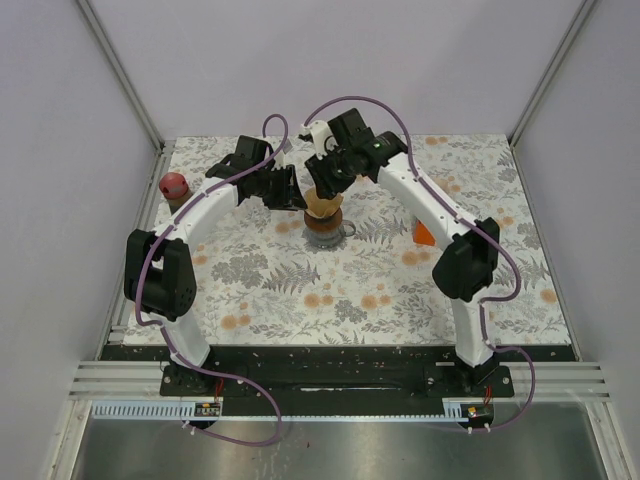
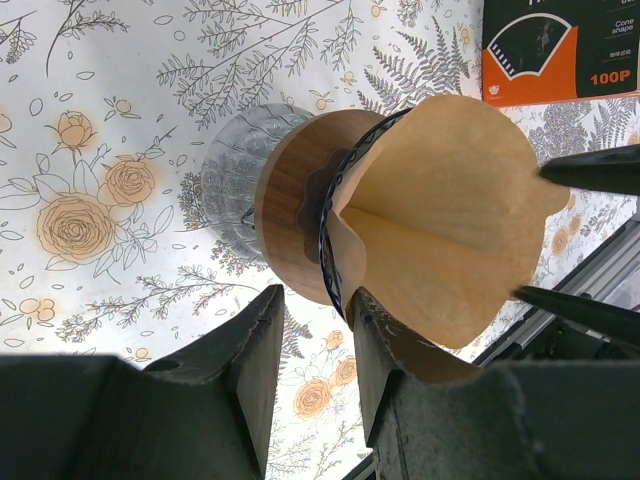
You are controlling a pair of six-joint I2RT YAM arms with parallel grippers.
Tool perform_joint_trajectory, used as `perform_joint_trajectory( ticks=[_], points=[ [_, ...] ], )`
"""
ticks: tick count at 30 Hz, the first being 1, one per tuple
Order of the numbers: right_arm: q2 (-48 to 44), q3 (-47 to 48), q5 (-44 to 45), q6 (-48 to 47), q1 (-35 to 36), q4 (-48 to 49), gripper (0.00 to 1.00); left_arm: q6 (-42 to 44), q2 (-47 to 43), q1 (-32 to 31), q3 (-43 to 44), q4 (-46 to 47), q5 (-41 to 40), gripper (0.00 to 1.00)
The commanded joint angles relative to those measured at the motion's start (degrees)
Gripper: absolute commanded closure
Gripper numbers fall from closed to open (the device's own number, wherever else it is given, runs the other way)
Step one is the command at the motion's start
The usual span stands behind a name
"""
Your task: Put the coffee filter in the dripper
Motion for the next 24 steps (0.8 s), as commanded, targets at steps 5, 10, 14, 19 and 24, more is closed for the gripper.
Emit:
perform_joint_trajectory(
  ticks=[5, 10, 14, 19, 24],
  points=[
    [-15.9, -15.7, -15.0, -27.1, -1.1, 9.8, 0.19, 1.4, -2.7, -0.2, 1.5, 0.7, -1.2, 0.63],
    [-22.9, -29.1, -23.3, -50.8, -1.2, 12.3, 0.10, 1.7, -2.4, -0.2, 1.9, 0.1, -0.9, 0.63],
    [-19.8, -25.5, -22.5, -56.1, -1.6, 5.7, 0.10, 1.8, -2.3, -0.2, 2.1, -0.1, -0.7, 0.62],
    [-14.3, -19.9, -19.4, -60.9, -1.7, 0.8, 0.15, 1.9, -2.0, -0.2, 2.8, -0.4, -0.7, 0.62],
    [-11.0, -18.5, -15.6, -63.3, -1.6, 1.1, 0.17, 1.9, -1.7, -0.2, 3.1, -0.4, -0.4, 0.62]
  ],
)
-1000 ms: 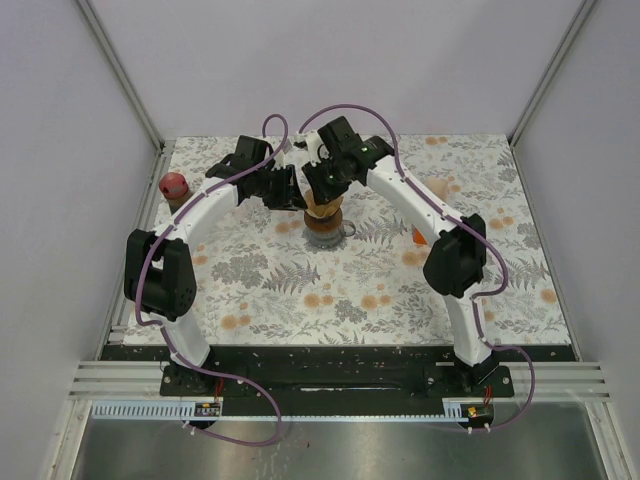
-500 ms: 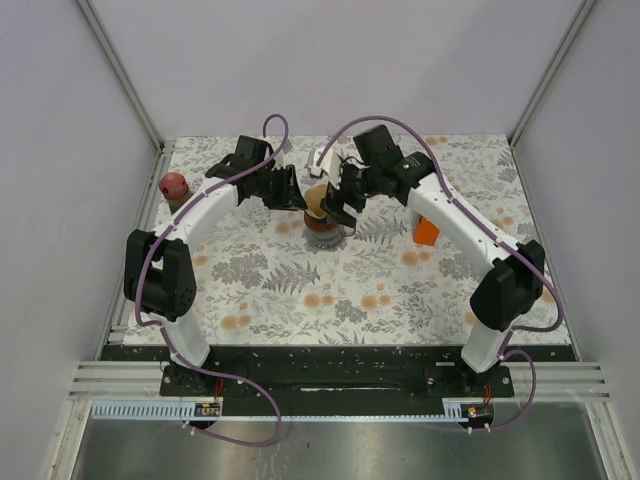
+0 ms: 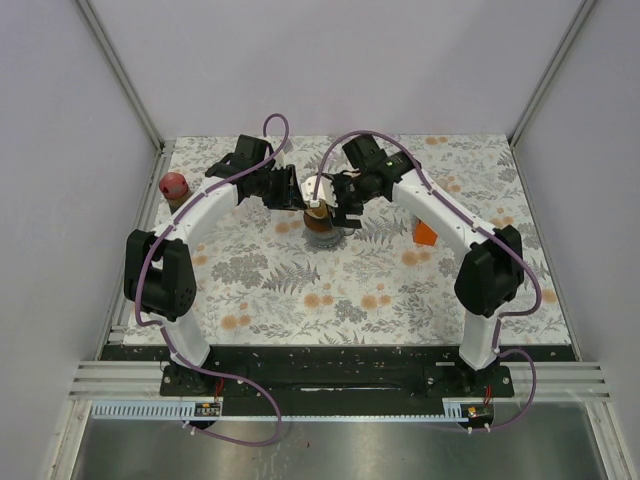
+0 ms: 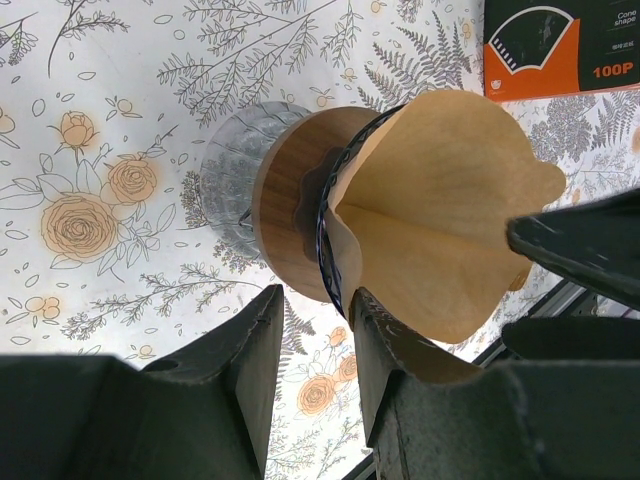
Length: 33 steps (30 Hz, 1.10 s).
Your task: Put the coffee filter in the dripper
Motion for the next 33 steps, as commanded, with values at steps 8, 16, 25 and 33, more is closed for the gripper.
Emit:
perform_joint_trajectory(
  ticks=[8, 16, 25, 33],
  points=[
    [5.5, 3.8, 3.9, -6.4, 0.7, -1.6, 0.40, 0.8, -0.6, -0.2, 3.5, 0.0, 0.0, 0.62],
    [4.2, -1.3, 6.6, -6.4, 1.0, 4.0, 0.67, 1.1, 0.3, -0.2, 3.8, -0.1, 0.0, 0.62],
    [3.5, -4.0, 8.4, -8.5, 2.3, 5.3, 0.86, 1.2, 0.9, -0.2, 4.2, -0.4, 0.1, 0.62],
    [3.7, -3.9, 9.5, -6.2, 2.3, 5.2, 0.65, 1.3, 1.1, -0.2, 4.2, -0.6, 0.3, 0.61]
  ],
)
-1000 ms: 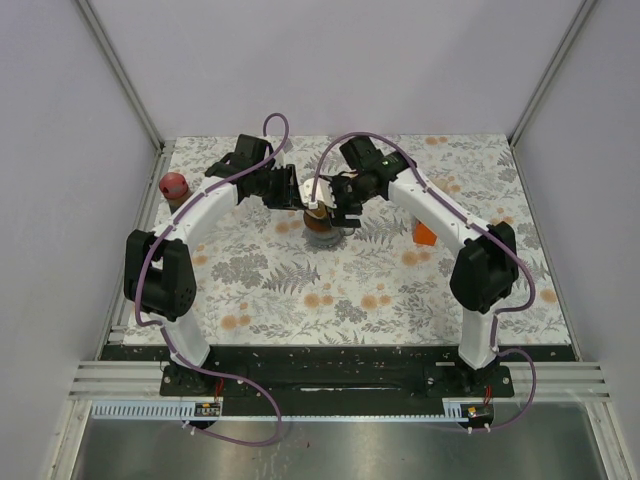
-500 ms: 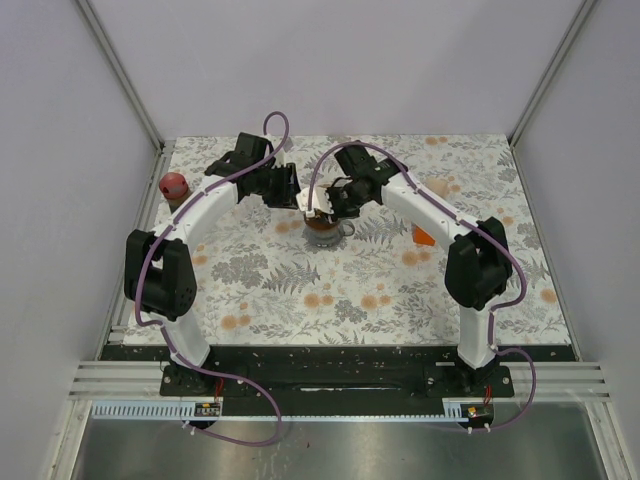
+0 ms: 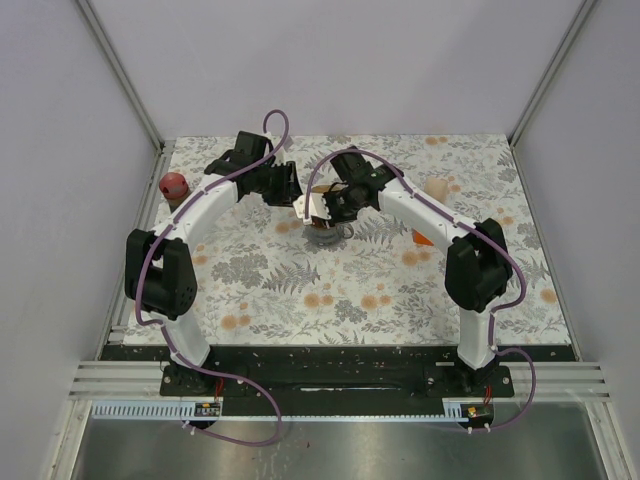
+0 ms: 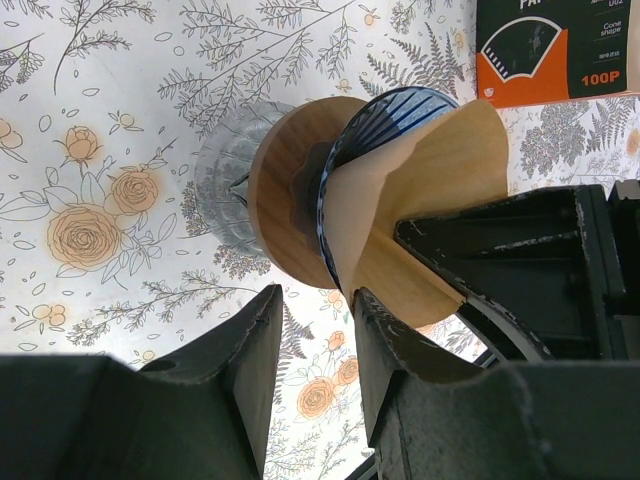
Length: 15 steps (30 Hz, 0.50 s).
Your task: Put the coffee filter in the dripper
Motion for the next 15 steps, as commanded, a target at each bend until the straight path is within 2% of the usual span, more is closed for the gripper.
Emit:
perform_joint_trajectory(
  ticks=[1, 3, 8, 12, 15],
  points=[
    [-1.4, -0.5, 1.9, 1.7, 0.2, -0.8, 0.61, 0.8, 0.5, -0.1, 2.1, 0.4, 0.1, 0.61],
    [-1.4, -0.6, 1.6, 2.2, 0.1, -0.3, 0.57, 0.8, 0.6, -0.1, 2.1, 0.4, 0.1, 0.61],
    [-1.1, -0.1, 1.0, 4.6, 0.2, 1.9, 0.55, 0.7, 0.7, -0.1, 2.1, 0.4, 0.4, 0.61],
    [-0.5, 1.2, 0.0, 6.3, 0.2, 2.2, 0.44, 0.6, 0.7, -0.1, 2.0, 0.4, 0.4, 0.61],
    [0.1, 1.5, 0.6, 6.7, 0.2, 2.8, 0.39, 0.6, 0.7, -0.1, 2.1, 0.4, 0.4, 0.61]
  ],
)
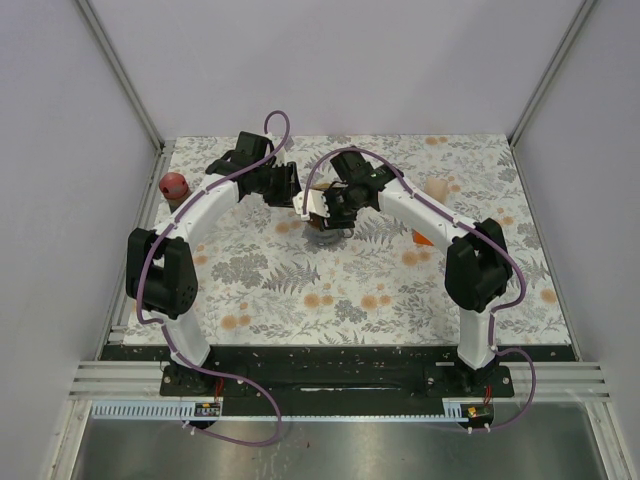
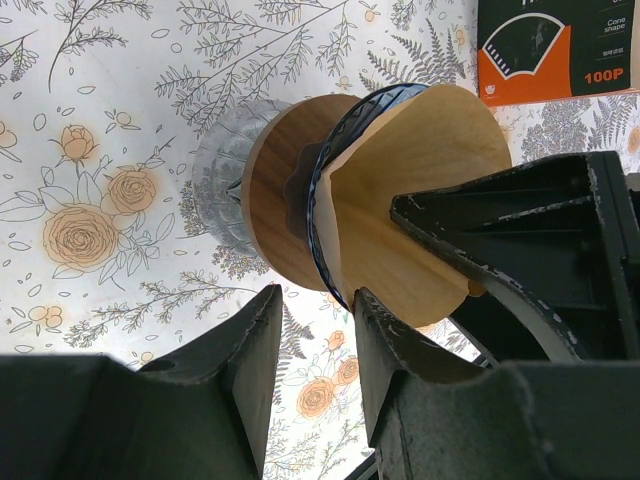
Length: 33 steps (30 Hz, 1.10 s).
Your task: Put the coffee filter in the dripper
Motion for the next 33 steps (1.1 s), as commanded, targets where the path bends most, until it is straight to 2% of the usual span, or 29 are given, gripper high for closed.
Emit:
perform_joint_trajectory(
  ticks=[1, 4, 7, 9, 11, 14, 19, 21, 23, 28, 31, 33],
  points=[
    [0.4, 2.2, -0.1, 2.1, 0.2, 2.0, 0.39, 0.6, 0.1, -0.1, 2.0, 0.4, 0.2, 0.61],
    [1.1, 2.8, 0.4, 2.6, 0.2, 2.0, 0.44, 0.6, 0.1, -0.1, 2.0, 0.4, 0.2, 0.61],
    [1.3, 2.8, -0.3, 2.4, 0.1, 2.0, 0.62, 0.6, 0.0, -0.1, 1.9, 0.4, 0.3, 0.61],
    [1.3, 2.5, -1.4, 1.9, 0.2, 1.9, 0.70, 0.6, 0.1, -0.1, 1.9, 0.4, 0.3, 0.61],
    [1.3, 2.5, -1.8, 1.6, 0.2, 1.3, 0.74, 0.6, 0.1, -0.1, 2.1, 0.4, 0.3, 0.61],
    [1.9, 2.6, -1.2, 1.2, 0.2, 0.3, 0.76, 0.6, 0.0, -0.1, 1.9, 0.4, 0.4, 0.61],
    [2.8, 3.4, -0.7, -0.7, 0.1, -2.7, 0.94, 0.6, 0.2, -0.1, 2.1, 0.4, 0.2, 0.61],
    [2.8, 3.5, -1.0, -0.4, 0.3, -2.7, 0.93, 0.5, 0.2, -0.1, 2.1, 0.4, 0.5, 0.61],
    [3.0, 3.7, -0.8, 0.4, 0.2, -2.3, 0.81, 0.6, 0.2, -0.1, 2.2, 0.4, 0.4, 0.61],
    [3.5, 4.0, -0.4, 1.3, 0.2, -1.5, 0.61, 0.6, 0.1, -0.1, 2.0, 0.4, 0.4, 0.61],
    [4.0, 4.2, 0.1, 1.4, 0.2, -1.2, 0.60, 0.6, 0.2, -0.1, 2.0, 0.4, 0.4, 0.61],
    [4.7, 4.5, 0.8, 1.7, 0.2, -1.2, 0.67, 0.6, 0.2, -0.1, 2.1, 0.4, 0.4, 0.61]
  ],
)
